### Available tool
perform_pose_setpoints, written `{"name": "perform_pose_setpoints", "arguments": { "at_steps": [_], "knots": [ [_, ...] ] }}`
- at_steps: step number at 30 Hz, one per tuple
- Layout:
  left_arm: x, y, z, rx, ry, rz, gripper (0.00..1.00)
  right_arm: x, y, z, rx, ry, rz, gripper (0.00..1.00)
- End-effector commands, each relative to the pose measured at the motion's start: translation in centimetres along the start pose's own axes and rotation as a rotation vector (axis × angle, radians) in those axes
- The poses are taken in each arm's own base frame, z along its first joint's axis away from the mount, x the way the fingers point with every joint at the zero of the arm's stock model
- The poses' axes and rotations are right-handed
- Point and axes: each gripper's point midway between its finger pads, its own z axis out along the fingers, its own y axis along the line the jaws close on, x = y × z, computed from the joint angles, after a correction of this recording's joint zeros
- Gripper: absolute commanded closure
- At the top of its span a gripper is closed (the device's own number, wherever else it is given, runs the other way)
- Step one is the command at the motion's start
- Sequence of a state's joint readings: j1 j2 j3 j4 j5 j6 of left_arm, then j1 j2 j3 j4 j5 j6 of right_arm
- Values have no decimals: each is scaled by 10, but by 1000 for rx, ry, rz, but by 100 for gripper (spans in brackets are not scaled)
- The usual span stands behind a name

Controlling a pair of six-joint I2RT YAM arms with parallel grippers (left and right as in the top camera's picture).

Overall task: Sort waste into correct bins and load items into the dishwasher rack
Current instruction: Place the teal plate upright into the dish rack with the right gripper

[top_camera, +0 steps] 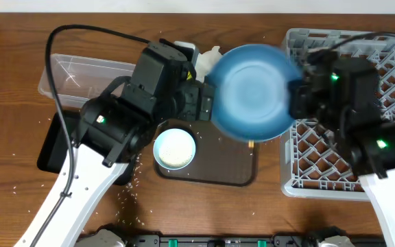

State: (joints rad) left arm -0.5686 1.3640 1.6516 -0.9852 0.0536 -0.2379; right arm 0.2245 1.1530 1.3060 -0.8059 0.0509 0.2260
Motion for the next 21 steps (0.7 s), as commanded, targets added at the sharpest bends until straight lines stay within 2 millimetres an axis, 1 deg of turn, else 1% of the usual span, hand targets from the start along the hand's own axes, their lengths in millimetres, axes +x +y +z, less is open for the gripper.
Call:
{"name": "perform_pose_setpoints", "arguments": {
  "at_steps": [1,2,3,5,7,9,12,16,19,21],
  "knots": [
    [-8,0,-20,3,-58,23,2,-31,-103,-48,550,-183,21,99],
    [-8,0,-22,5,-64,23,2,-35,-119,-58,651,-207,28,99],
    [-9,0,-25,7,-69,23,2,-41,-140,-75,787,-247,53,99],
    [-9,0,-29,10,-80,23,2,-48,-169,-101,993,-303,88,99],
    [-10,-1,-33,13,-87,23,2,-54,-187,-118,1130,-328,99,99],
    [-8,0,-34,12,-86,23,2,-60,-199,-123,1207,-324,84,99],
    [-5,1,-35,8,-72,23,2,-69,-218,-120,1281,-277,20,99],
    [-1,2,-34,3,-55,23,2,-90,-243,-108,1381,-184,-139,99],
    [0,3,-34,1,-50,23,2,-101,-262,-90,1440,-117,-232,99],
    [2,3,-34,0,-45,23,2,-100,-273,-71,1464,-36,-304,99]
  ]
}}
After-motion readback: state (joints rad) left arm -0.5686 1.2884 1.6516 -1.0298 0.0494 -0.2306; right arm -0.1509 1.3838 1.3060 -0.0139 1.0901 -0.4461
